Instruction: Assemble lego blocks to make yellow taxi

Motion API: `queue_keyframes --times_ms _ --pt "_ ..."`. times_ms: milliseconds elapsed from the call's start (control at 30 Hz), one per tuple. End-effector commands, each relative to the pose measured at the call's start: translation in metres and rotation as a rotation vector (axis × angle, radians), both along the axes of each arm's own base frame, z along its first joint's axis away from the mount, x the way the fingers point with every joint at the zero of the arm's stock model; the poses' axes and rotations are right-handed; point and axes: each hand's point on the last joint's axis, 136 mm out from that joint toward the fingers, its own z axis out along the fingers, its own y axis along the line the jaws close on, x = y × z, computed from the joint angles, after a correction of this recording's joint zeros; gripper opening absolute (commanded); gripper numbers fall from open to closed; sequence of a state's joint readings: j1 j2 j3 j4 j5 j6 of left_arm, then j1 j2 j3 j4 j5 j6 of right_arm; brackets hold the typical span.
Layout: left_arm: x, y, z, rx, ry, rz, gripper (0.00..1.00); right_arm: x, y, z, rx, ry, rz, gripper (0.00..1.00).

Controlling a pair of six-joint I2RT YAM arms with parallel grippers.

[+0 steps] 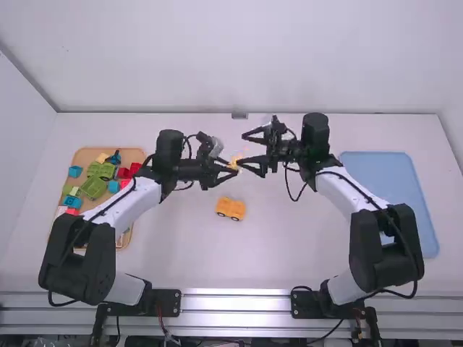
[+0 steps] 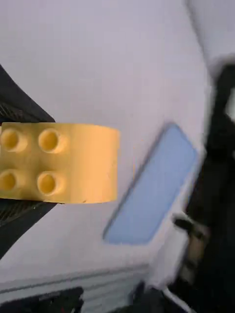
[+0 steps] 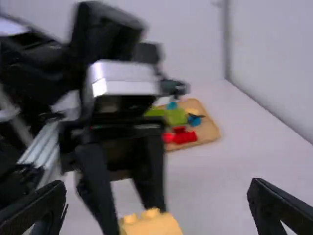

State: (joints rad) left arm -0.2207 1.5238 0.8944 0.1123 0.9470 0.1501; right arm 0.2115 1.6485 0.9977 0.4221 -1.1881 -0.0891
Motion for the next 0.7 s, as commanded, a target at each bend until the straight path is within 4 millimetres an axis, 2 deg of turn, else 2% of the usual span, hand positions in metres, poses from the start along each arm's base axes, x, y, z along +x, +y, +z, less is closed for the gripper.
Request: queue_keyframes --times_ms 0,100,167,267,300,367,467,567,667 --pt "0.036 0.024 -0.008 0.181 -0.014 0.217 0.2 0.049 -0.037 0.004 -0.08 0.032 -0.332 0.99" --pt "0.04 0.04 -0.017 0.322 0.05 0.291 0.22 0.062 -0.073 -0.009 -0.226 0.07 -0.571 0.99" --pt "0.036 0.037 -0.015 0.363 0.089 0.259 0.22 0.061 -0.1 -0.012 -0.335 0.098 -0.747 0.99" --pt "0.025 0.026 -0.013 0.392 0.095 0.171 0.14 0.05 -0.127 -0.006 -0.446 0.101 -0.927 0.99" --pt "0.021 0.018 -0.018 0.443 0.078 0.122 0.1 0.038 -0.144 0.001 -0.498 0.11 -1.058 0.98" --pt "0.019 0.005 -0.028 0.503 0.057 0.083 0.09 0.024 -0.162 0.011 -0.533 0.103 -1.198 0.99" --pt "0.011 -0.019 -0.048 0.589 0.004 -0.007 0.11 0.004 -0.177 0.022 -0.524 0.077 -1.33 0.99" --pt "-0.02 -0.049 -0.071 0.64 -0.088 -0.268 0.13 -0.02 -0.19 0.027 -0.448 0.083 -1.446 0.99" --pt "-0.032 -0.063 -0.088 0.654 -0.113 -0.374 0.13 -0.038 -0.208 0.028 -0.387 0.079 -1.566 0.99"
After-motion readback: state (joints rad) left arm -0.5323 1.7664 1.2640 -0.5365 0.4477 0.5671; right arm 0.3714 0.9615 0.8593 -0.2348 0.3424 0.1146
